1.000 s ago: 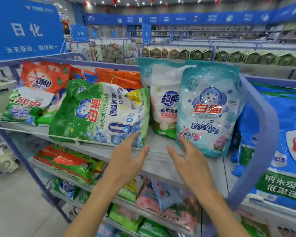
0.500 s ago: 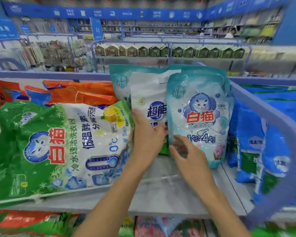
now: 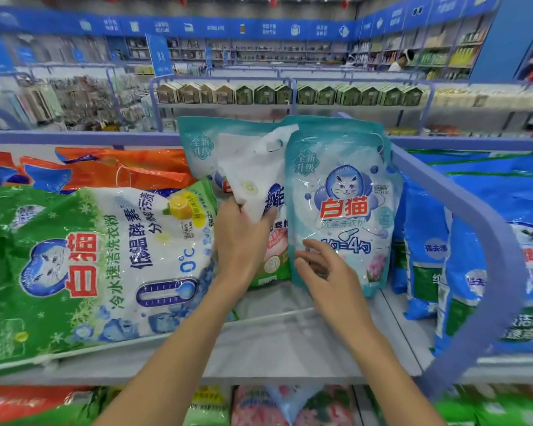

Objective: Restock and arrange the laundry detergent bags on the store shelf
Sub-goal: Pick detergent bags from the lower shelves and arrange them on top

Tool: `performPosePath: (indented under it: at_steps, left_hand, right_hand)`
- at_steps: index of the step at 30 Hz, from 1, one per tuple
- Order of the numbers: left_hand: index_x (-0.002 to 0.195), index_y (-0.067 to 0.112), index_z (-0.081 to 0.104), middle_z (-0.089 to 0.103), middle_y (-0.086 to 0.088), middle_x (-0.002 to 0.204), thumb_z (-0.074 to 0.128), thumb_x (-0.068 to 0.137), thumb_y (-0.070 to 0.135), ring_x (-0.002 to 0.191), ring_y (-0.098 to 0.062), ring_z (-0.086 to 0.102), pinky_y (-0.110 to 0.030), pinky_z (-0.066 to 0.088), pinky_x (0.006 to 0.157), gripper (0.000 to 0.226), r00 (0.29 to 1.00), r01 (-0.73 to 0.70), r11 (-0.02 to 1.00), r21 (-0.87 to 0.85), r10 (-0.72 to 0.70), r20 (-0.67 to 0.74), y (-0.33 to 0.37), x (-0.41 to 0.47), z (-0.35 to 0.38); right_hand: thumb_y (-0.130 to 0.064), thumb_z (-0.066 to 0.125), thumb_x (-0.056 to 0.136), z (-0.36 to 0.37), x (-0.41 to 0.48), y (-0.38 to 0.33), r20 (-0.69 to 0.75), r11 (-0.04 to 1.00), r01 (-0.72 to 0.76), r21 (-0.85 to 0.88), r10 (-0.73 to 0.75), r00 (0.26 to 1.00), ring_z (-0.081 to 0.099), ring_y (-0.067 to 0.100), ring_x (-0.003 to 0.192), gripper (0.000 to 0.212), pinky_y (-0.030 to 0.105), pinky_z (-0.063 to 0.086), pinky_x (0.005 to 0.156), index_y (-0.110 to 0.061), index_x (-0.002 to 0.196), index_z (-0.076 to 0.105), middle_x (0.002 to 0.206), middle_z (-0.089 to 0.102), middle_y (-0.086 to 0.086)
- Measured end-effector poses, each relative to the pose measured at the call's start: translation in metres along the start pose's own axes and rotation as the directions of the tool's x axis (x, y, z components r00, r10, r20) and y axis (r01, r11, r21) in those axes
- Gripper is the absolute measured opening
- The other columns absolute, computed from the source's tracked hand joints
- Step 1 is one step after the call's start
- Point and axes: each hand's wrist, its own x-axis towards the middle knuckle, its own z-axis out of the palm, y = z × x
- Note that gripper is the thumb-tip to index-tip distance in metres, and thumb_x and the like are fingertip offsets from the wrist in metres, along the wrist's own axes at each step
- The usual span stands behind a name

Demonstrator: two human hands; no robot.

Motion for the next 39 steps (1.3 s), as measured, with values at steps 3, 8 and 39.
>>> performPosePath:
  at_steps: [3,8,39]
  left_hand:
    - [0.094,0.021,0.065,0.07,0.005,0.091,0.083,0.079,0.037,0.085,-0.016,0.066,-0.039,0.056,0.078,0.029,0.993,-0.017,0.999,-0.031,0.013,-0.118,0.008,-0.01,-0.017]
    - [0.1,0.013,0.073,0.077,0.006,0.09,0.087,0.08,0.027,0.085,-0.007,0.073,-0.034,0.06,0.08,0.028,0.982,0.023,0.955,-0.296,-0.077,-0.172,0.028,-0.028,-0.053]
    - [0.094,0.021,0.08,0.079,-0.007,0.099,0.068,0.079,0.035,0.087,-0.023,0.077,-0.033,0.061,0.072,0.024,0.904,0.419,0.788,-0.451,-0.317,0.286,0.091,-0.135,-0.109]
  right_hand:
    - [-0.026,0.067,0.099,0.0,-0.003,-0.002,0.012,1.0,0.01,0.014,-0.01,1.0,0.06,-0.017,0.101,0.038,-0.001,0.044,0.08,-0.028,0.135,0.059,0.116,0.071,-0.017]
    - [-0.067,0.07,0.081,-0.001,-0.003,-0.01,0.092,0.999,-0.038,0.03,0.036,0.995,0.061,-0.009,0.11,0.073,0.018,0.048,0.097,-0.029,0.142,0.053,0.127,0.065,-0.018]
    - [-0.003,0.086,0.059,-0.055,-0.113,-0.016,0.459,0.76,-0.236,0.605,-0.091,0.884,0.078,0.027,0.088,0.043,0.034,0.062,0.072,-0.035,0.088,0.08,0.099,0.08,0.008]
